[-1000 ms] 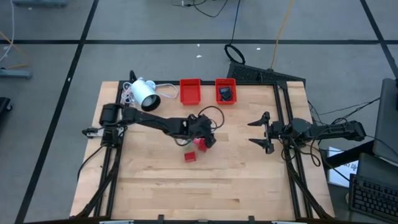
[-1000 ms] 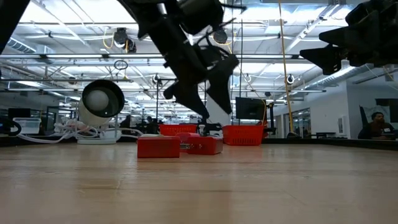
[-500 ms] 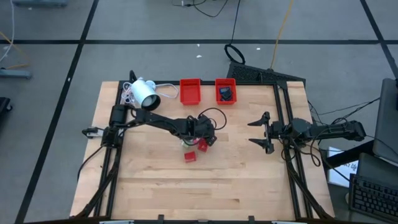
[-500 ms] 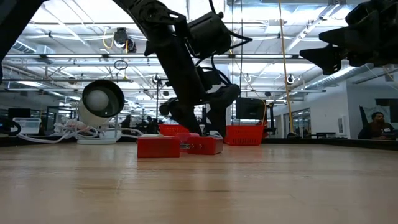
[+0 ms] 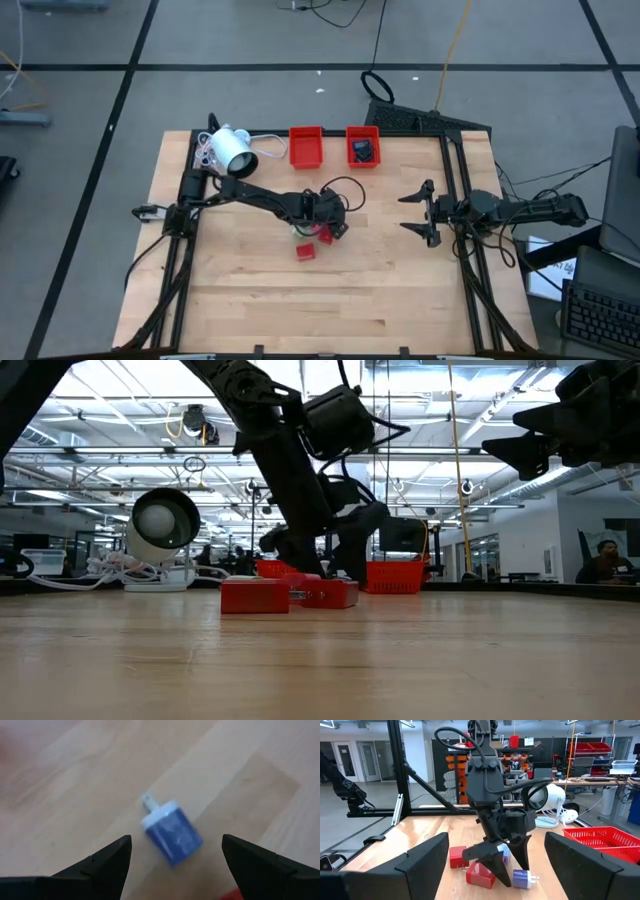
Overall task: Pick & Place Office items
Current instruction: Put the violet charger adapter into the left red bin
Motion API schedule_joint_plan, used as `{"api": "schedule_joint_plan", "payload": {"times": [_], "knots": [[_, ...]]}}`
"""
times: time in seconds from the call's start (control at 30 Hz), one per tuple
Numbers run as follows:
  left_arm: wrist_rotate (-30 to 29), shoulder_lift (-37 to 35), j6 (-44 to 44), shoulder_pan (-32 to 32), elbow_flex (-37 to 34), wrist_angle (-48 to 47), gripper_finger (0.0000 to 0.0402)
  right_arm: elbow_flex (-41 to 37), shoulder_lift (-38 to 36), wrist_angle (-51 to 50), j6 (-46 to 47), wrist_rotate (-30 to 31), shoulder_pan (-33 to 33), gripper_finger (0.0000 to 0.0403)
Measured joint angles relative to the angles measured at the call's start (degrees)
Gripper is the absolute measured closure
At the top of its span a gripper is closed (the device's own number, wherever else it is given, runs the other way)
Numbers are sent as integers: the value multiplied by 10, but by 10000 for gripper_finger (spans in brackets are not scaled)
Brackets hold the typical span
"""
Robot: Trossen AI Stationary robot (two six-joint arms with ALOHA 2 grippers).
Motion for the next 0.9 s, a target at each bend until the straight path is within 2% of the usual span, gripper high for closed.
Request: {"api": "schedule_joint_plan", "payload": {"times": [0.77, 0.9], "knots": [[-13, 14, -23, 5, 0, 25, 87, 0, 0, 0, 0, 0, 0, 83], [-13, 14, -23, 5, 0, 24, 102, 0, 0, 0, 0, 0, 0, 83]]}}
